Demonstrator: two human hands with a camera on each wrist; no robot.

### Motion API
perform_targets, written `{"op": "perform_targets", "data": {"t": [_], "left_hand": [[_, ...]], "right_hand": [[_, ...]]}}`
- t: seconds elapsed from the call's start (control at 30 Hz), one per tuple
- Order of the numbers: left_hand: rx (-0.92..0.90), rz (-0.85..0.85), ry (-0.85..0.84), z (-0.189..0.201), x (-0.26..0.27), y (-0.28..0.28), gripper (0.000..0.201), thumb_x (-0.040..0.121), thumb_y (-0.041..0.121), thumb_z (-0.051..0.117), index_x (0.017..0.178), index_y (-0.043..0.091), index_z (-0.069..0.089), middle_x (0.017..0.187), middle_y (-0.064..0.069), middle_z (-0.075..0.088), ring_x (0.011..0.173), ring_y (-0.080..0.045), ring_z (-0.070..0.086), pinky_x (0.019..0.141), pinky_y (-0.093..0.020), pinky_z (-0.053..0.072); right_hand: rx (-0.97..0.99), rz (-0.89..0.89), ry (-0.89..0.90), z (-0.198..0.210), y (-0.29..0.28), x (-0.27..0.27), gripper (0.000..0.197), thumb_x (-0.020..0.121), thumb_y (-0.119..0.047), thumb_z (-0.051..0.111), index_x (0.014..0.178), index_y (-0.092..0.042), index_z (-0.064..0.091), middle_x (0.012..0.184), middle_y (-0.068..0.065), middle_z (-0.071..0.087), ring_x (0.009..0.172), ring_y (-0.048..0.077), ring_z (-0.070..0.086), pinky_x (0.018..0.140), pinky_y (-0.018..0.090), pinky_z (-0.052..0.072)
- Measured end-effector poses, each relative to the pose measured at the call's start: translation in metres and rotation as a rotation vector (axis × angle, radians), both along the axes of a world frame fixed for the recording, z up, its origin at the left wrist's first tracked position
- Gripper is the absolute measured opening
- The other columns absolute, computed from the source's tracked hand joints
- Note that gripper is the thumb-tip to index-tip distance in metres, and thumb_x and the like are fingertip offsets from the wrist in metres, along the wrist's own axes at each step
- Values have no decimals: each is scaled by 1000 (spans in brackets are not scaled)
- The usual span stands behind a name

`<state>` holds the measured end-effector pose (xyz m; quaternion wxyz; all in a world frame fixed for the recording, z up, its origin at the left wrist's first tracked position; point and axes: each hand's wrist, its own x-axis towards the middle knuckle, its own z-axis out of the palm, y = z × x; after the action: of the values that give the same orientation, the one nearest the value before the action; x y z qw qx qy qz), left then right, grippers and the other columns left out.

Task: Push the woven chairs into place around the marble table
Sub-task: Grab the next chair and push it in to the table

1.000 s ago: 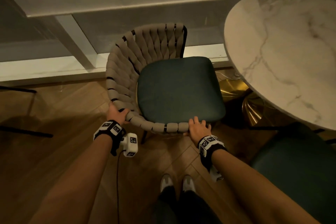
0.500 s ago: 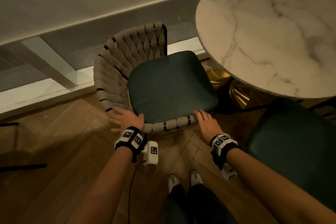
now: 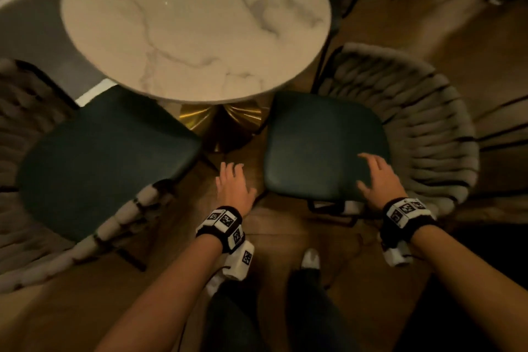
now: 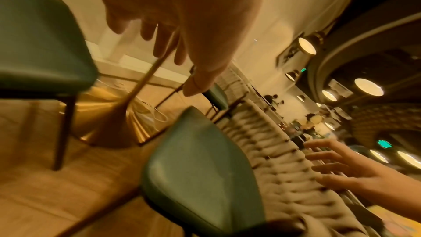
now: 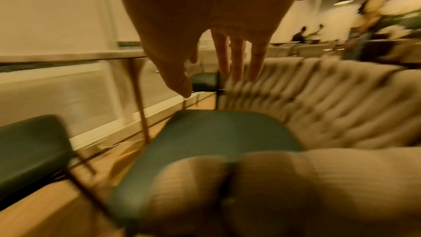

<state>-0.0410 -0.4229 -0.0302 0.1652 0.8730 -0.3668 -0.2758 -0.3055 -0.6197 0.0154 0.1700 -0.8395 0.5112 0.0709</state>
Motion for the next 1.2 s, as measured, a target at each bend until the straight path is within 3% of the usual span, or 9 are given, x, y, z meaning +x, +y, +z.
{"op": "perform_targets", "data": {"t": [0.2, 0.37, 0.53, 0.67, 0.77, 0.93, 1.07, 1.13, 1.2], "left_hand": [[-153, -291, 168, -6, -129, -83, 57, 81, 37, 68, 129, 18, 45, 136, -7, 47, 131, -27, 40, 104, -48, 41], [-52, -472, 194, -18, -205, -120, 73, 80, 44, 69, 140, 25, 33, 145, -4, 43, 137, -24, 36, 108, -50, 36], [76, -497, 189, -30, -234, -135, 58, 85, 33, 64, 138, 30, 39, 142, 0, 48, 133, -23, 39, 106, -49, 33], [116, -502, 172, -31, -239, -139, 53, 87, 25, 62, 136, 31, 42, 137, 1, 52, 126, -25, 42, 103, -51, 34], [96, -485, 161, -28, -243, -138, 52, 86, 19, 64, 133, 29, 46, 132, 1, 56, 122, -26, 45, 103, -55, 37], [63, -484, 57, -31, -230, -122, 55, 79, 10, 66, 128, 31, 51, 125, 4, 61, 121, -23, 47, 104, -59, 33], [92, -543, 4, -25, -194, -115, 58, 79, 8, 66, 130, 31, 51, 129, 3, 60, 126, -23, 44, 107, -58, 28], [97, -573, -43, -21, -170, -114, 59, 80, 7, 65, 131, 32, 51, 131, 2, 60, 127, -24, 43, 108, -55, 27], [125, -587, -67, -13, -146, -113, 57, 82, 5, 62, 132, 30, 50, 134, -2, 57, 130, -25, 40, 109, -54, 24]], "right_hand": [[-91, -493, 155, 4, -105, -166, 63, 81, -20, 68, 133, -7, 35, 141, 26, 32, 125, 48, 35, 97, 59, 41], [42, -766, 10, -9, -161, -235, 68, 82, -18, 68, 137, -8, 29, 144, 26, 28, 127, 49, 35, 102, 58, 36], [220, -782, -98, -20, -198, -236, 70, 87, -38, 61, 140, -14, 23, 139, 27, 43, 115, 48, 51, 95, 57, 47], [286, -792, -107, -24, -211, -222, 73, 83, -31, 69, 136, -6, 25, 140, 28, 41, 123, 47, 45, 101, 55, 41], [274, -786, -91, -25, -208, -221, 61, 85, -23, 66, 130, -6, 29, 137, 30, 42, 120, 48, 47, 99, 55, 42], [272, -846, -128, -24, -180, -221, 63, 85, -23, 67, 132, -10, 26, 138, 29, 42, 121, 47, 47, 97, 54, 43], [312, -941, -218, -23, -141, -212, 58, 87, -21, 65, 130, -8, 27, 136, 27, 44, 118, 47, 50, 80, 48, 50], [342, -1012, -257, -26, -123, -203, 65, 87, -20, 64, 136, -9, 23, 138, 25, 42, 118, 46, 50, 66, 40, 48], [387, -1072, -296, -31, -104, -192, 76, 86, -21, 65, 142, -16, 15, 141, 23, 40, 118, 46, 50, 61, 39, 52]]}}
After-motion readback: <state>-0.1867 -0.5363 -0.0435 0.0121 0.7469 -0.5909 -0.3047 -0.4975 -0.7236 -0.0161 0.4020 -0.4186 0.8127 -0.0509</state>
